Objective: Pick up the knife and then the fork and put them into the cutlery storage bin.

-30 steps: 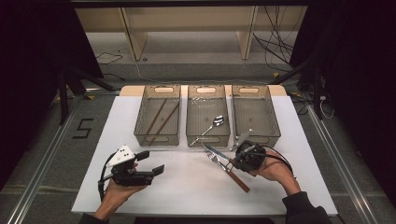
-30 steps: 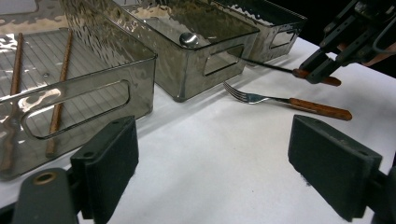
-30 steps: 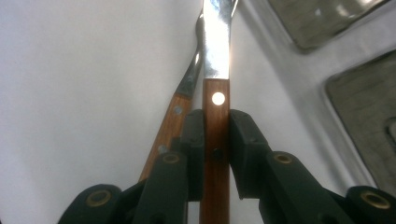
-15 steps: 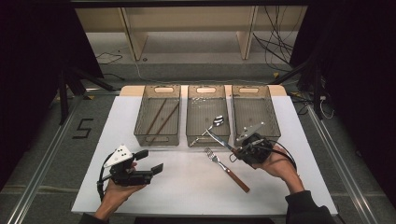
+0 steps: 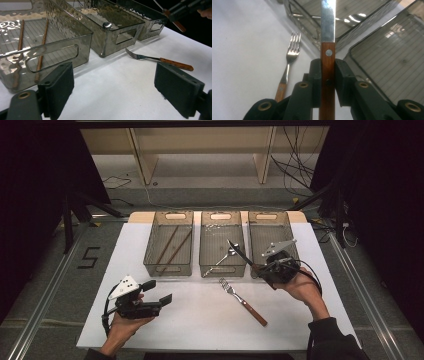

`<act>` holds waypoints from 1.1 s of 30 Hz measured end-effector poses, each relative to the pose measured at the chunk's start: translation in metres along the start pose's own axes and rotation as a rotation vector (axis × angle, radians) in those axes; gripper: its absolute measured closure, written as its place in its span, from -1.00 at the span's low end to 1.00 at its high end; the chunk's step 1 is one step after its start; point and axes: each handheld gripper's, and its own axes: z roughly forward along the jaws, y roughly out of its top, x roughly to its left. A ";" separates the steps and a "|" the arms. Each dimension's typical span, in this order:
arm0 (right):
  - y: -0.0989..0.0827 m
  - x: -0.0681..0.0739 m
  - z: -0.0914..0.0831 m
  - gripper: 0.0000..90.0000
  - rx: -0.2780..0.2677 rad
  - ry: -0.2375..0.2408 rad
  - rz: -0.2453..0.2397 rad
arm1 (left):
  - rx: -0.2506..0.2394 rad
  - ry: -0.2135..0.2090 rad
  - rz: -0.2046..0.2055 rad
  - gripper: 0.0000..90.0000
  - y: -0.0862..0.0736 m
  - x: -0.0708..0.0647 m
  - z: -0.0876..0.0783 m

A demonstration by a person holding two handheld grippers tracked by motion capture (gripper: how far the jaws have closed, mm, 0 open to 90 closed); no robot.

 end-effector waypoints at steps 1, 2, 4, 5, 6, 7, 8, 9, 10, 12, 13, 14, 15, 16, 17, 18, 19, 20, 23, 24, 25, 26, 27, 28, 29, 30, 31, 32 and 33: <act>0.001 -0.001 -0.001 0.72 -0.007 -0.003 0.006 | 0.001 0.001 0.004 -0.65 0.000 0.000 0.000; 0.001 -0.003 -0.002 0.72 -0.009 -0.004 0.010 | 0.007 0.001 0.012 -0.65 0.000 0.000 0.000; 0.004 -0.006 -0.002 0.72 -0.018 -0.013 0.025 | 0.002 0.004 0.005 -0.65 0.000 0.000 0.000; 0.004 -0.008 -0.003 0.72 -0.021 -0.018 0.028 | 0.001 0.004 0.001 -0.65 0.000 0.000 0.000; 0.005 -0.010 -0.003 0.72 -0.028 -0.019 0.035 | -0.001 0.004 -0.001 -0.65 0.000 0.001 -0.001; 0.005 -0.011 -0.003 0.72 -0.031 -0.023 0.040 | -0.001 0.004 -0.001 -0.65 0.000 0.001 -0.001; 0.006 -0.013 -0.003 0.72 -0.032 -0.026 0.046 | -0.002 0.005 -0.004 -0.65 0.000 0.001 -0.002; 0.007 -0.014 -0.003 0.72 -0.033 -0.029 0.051 | -0.002 0.005 -0.005 -0.65 0.000 0.001 -0.002; 0.007 -0.016 -0.003 0.72 -0.034 -0.032 0.054 | -0.001 0.005 -0.005 -0.65 0.000 0.001 -0.002; 0.009 -0.018 -0.003 0.72 -0.037 -0.038 0.065 | -0.002 0.005 -0.005 -0.65 0.000 0.002 -0.002; 0.010 -0.020 -0.004 0.72 -0.043 -0.042 0.068 | -0.006 0.005 -0.006 -0.65 0.000 0.002 -0.002; 0.011 -0.021 -0.004 0.72 -0.045 -0.045 0.078 | -0.007 0.004 -0.007 -0.65 0.000 0.002 -0.002; 0.012 -0.023 -0.005 0.72 -0.051 -0.051 0.081 | -0.009 0.004 -0.008 -0.65 0.000 0.002 -0.002; 0.013 -0.025 -0.006 0.72 -0.053 -0.055 0.085 | -0.009 0.004 -0.008 -0.65 0.000 0.002 -0.002; 0.014 -0.026 -0.006 0.72 -0.057 -0.057 0.090 | -0.010 0.004 -0.009 -0.65 0.000 0.002 -0.002; 0.015 -0.028 -0.007 0.72 -0.059 -0.062 0.095 | -0.010 0.005 -0.009 -0.65 0.000 0.002 -0.002; 0.016 -0.029 -0.008 0.72 -0.064 -0.064 0.098 | -0.011 0.005 -0.009 -0.65 0.000 0.002 -0.002; 0.017 -0.031 -0.008 0.72 -0.066 -0.070 0.105 | -0.012 0.004 -0.009 -0.65 0.000 0.002 -0.002; 0.020 -0.036 -0.009 0.72 -0.074 -0.077 0.126 | -0.015 0.004 -0.006 -0.65 0.000 0.002 -0.002; 0.021 -0.037 -0.008 0.72 -0.075 -0.082 0.126 | -0.017 0.003 -0.006 -0.65 0.000 0.002 -0.003; 0.022 -0.038 -0.008 0.72 -0.074 -0.088 0.134 | -0.017 0.002 -0.004 -0.65 0.000 0.002 -0.003; 0.022 -0.040 -0.007 0.72 -0.074 -0.088 0.139 | -0.017 0.003 -0.004 -0.65 0.000 0.002 -0.003; 0.023 -0.040 -0.007 0.72 -0.073 -0.090 0.145 | -0.018 0.004 -0.005 -0.65 0.000 0.002 -0.003; 0.024 -0.042 -0.007 0.72 -0.077 -0.096 0.144 | -0.018 0.005 -0.008 -0.65 0.000 0.002 -0.003; 0.024 -0.043 -0.007 0.72 -0.077 -0.097 0.151 | -0.020 0.005 -0.007 -0.65 0.000 0.002 -0.003; 0.025 -0.045 -0.007 0.72 -0.078 -0.100 0.152 | -0.021 0.005 -0.009 -0.65 0.000 0.002 -0.003; 0.026 -0.046 -0.007 0.72 -0.079 -0.103 0.156 | -0.022 0.005 -0.010 -0.65 0.000 0.002 -0.003; 0.027 -0.048 -0.007 0.72 -0.081 -0.106 0.161 | -0.022 0.005 -0.009 -0.65 0.000 0.002 -0.003; 0.027 -0.050 -0.006 0.72 -0.080 -0.108 0.168 | -0.022 0.005 -0.009 -0.65 0.000 0.002 -0.003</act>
